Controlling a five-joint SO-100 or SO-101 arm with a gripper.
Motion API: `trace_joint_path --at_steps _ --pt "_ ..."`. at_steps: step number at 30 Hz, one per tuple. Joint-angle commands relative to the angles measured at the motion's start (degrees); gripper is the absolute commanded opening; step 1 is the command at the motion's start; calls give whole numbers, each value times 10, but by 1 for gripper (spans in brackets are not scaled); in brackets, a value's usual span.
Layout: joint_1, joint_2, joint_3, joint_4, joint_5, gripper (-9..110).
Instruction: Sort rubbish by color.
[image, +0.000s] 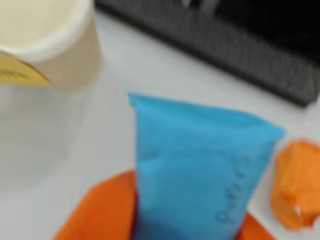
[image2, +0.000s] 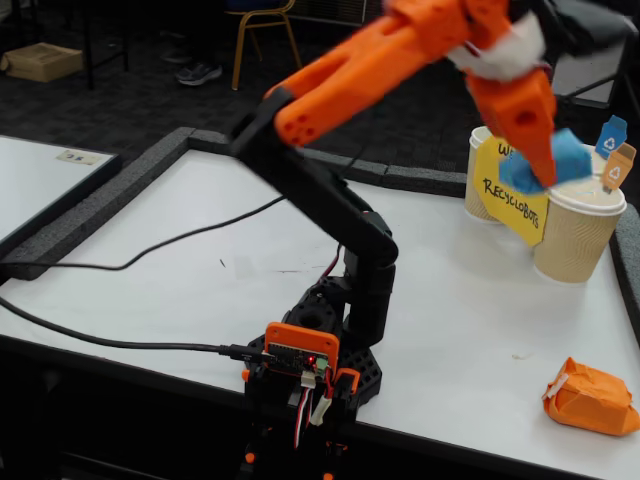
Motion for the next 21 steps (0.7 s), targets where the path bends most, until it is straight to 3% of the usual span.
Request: trace_joint_path --at_steps 1,21 --pt "-52 96 -16 -30 5 0" --pt "-302 126 -121 -93 5 0"
